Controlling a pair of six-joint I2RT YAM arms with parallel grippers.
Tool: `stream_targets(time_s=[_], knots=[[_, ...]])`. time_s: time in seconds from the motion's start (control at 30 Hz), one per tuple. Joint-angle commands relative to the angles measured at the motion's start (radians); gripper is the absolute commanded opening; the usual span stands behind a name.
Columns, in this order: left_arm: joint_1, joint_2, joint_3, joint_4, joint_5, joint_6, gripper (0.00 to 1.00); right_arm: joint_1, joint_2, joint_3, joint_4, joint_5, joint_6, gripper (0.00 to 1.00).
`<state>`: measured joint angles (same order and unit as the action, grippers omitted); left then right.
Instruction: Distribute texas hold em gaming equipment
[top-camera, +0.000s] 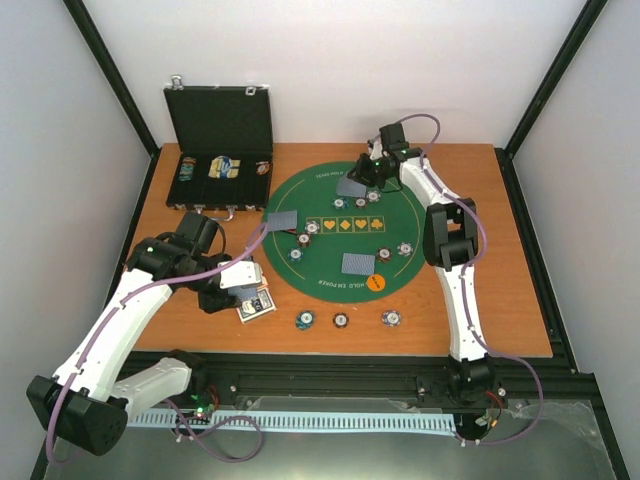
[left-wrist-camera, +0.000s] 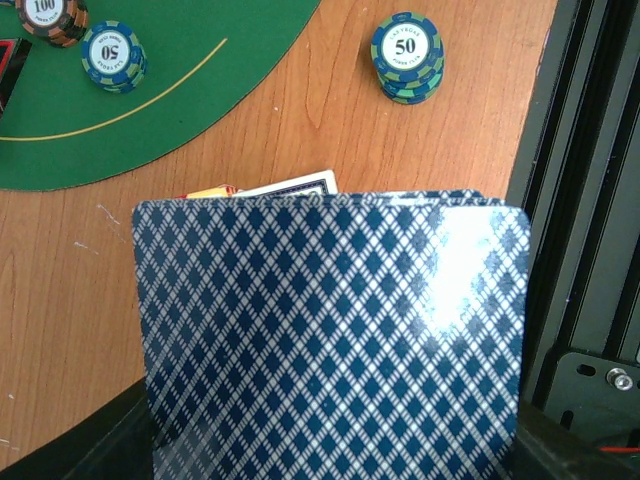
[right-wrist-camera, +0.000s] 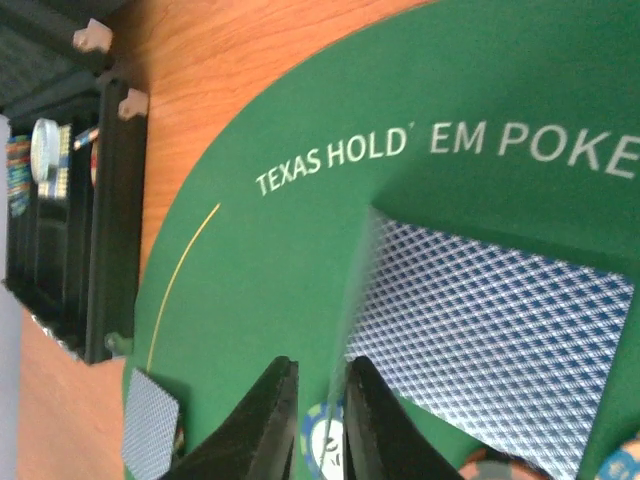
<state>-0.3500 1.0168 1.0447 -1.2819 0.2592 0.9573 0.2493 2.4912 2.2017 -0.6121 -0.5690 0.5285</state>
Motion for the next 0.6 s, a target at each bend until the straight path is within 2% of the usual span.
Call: stream_targets(time_s=[0.0,0.13,0.17,0.33,0.43,0.57], knots=[[-0.004,0.006,0.035,-0.009,0.032,-0.013,0.16,-0.003,0.059,0.121,-0.091,0.023,-0.006,0.23],[-0.004,0.004,0.029,-0.003,0.031,-0.014,0.16,-0.003,0.026,0.071,-0.092,0.057,-0.012,0.59],[-0.004,0.005,0.03,-0.004,0.033,-0.018,0.16,-0.003,0.004,0.044,-0.075,0.061,-0.011,0.64],[-0.004,0.018,0.042,-0.003,0.044,-0.042,0.15,-0.003,-0.161,-0.12,0.0,0.073,0.022,0.73],[-0.004,0.021,0.054,-0.006,0.047,-0.053,0.15,-0.003,-0.266,-0.209,0.02,0.066,0.036,0.76],[-0.004,0.018,0.049,-0.009,0.035,-0.053,0.15,-0.002,-0.47,-0.436,0.14,0.029,0.061,0.81]])
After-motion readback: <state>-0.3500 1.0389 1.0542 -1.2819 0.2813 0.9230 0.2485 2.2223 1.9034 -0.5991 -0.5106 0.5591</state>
